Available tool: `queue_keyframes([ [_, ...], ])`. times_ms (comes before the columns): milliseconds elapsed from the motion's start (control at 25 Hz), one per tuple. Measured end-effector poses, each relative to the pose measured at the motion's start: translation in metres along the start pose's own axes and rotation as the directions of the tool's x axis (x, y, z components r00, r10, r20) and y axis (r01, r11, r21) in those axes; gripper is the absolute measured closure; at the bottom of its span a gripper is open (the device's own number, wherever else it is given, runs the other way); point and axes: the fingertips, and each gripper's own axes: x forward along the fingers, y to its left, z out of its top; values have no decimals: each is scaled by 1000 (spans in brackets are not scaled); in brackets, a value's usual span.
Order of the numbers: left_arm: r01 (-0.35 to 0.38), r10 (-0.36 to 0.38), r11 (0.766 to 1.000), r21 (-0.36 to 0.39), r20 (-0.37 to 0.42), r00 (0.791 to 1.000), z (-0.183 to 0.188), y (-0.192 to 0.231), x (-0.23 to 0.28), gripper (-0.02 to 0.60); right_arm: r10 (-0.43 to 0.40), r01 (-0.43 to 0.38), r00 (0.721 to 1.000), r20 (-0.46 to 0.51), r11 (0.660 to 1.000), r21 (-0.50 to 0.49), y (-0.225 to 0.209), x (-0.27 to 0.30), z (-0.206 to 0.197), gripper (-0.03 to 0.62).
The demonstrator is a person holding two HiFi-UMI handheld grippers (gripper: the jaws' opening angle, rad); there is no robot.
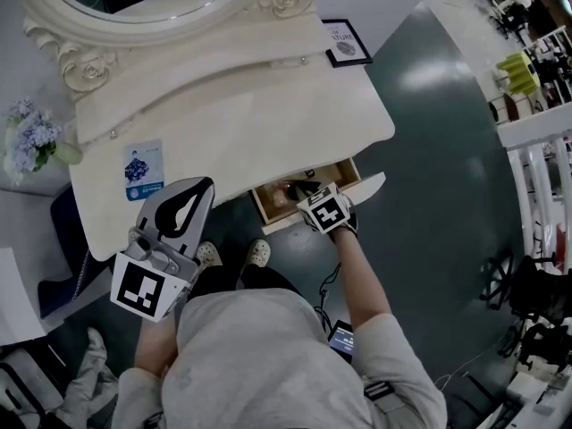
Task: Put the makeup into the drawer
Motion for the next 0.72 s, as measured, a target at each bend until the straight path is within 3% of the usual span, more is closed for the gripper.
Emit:
queue_keyframes([
  [280, 32, -32, 999, 4, 29, 999, 7, -1, -4, 571, -53, 21, 975, 217, 989, 144, 12, -40, 31, 569],
  [400, 39, -40, 999, 11, 99, 994, 21, 0, -3, 569, -86, 36, 951, 297, 985, 169, 21, -59, 49, 569],
  [520, 53, -53, 999, 6, 65, 996, 18, 2, -6, 571, -114, 45, 922, 370, 981, 190, 30, -79, 68, 569],
  [640, 43, -43, 999, 7, 150, 988, 37, 7, -5, 570, -134, 43, 889, 438, 976, 212, 38, -97, 85, 569],
  [720, 45, -46, 999, 10, 167, 985, 40, 10, -6, 571, -149, 47, 867, 475, 975, 219, 41, -109, 94, 569],
])
